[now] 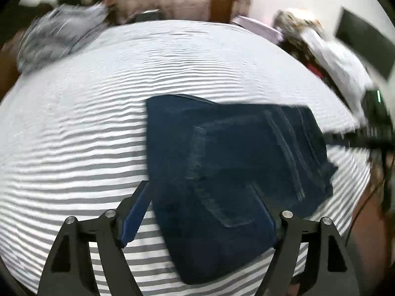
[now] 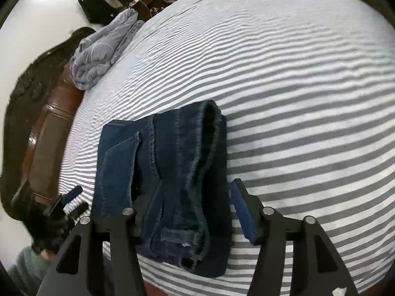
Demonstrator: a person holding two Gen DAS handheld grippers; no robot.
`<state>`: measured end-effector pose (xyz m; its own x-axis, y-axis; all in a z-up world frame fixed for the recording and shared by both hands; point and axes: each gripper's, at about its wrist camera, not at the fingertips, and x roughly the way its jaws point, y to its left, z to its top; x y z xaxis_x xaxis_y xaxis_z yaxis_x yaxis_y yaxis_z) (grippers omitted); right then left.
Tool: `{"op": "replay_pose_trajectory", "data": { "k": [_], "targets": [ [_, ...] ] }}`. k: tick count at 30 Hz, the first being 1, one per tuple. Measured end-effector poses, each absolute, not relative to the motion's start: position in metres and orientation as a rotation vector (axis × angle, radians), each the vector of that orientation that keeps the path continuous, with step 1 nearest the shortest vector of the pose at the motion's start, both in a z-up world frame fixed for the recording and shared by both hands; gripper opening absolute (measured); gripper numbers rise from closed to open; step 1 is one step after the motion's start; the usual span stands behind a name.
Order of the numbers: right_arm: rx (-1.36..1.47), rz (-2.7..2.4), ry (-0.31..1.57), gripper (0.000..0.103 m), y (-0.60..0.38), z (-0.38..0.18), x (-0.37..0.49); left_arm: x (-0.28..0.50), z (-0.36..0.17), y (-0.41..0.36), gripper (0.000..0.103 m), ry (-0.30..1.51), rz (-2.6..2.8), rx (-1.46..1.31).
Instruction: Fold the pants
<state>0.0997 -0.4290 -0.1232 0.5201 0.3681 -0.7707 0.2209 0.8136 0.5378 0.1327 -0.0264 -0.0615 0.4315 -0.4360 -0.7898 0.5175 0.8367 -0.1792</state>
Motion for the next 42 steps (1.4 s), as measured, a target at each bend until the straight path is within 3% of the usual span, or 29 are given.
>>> {"op": "replay_pose_trajectory", "data": {
  "k": [9, 15, 19, 22, 24, 27, 33, 42],
  "targets": [
    [0.835, 0.193, 1.073, 0.055, -0.444, -0.175, 0.101, 0.195, -0.109, 0.025, 0.079, 1.17, -0.568, -0.268],
    [0.824, 0.283, 1.056, 0.055, -0.442, -0.184, 0.106, 0.202, -0.138, 0.004, 0.079, 1.279, -0.651, -0.285],
    [0.757, 0.315, 1.058, 0.058, -0.427, -0.187, 0.116, 0.197, -0.14, -0.018, 0.079, 1.256, -0.702, -0.22],
    [0.79, 0.327, 1.054, 0.053, -0.43, -0.193, 0.125, 0.203, -0.144, -0.028, 0.078, 1.273, -0.724, -0.259],
    [0.795, 0.321, 1.053, 0.048, -0.428, -0.194, 0.131, 0.207, -0.144, -0.03, 0.068, 1.268, -0.695, -0.288],
    [0.795, 0.329, 1.034, 0.031, -0.423, -0.187, 0.127, 0.206, -0.139, -0.032, 0.053, 1.241, -0.685, -0.277],
    [0.762, 0.305, 0.998, 0.026, -0.409, -0.155, 0.126, 0.199, -0.117, -0.04, 0.029, 1.18, -0.682, -0.169],
    [0.692, 0.329, 0.923, 0.024, -0.4, -0.09, 0.16, 0.229, -0.052, -0.041, 0.025, 1.03, -0.69, -0.164]
  ]
}}
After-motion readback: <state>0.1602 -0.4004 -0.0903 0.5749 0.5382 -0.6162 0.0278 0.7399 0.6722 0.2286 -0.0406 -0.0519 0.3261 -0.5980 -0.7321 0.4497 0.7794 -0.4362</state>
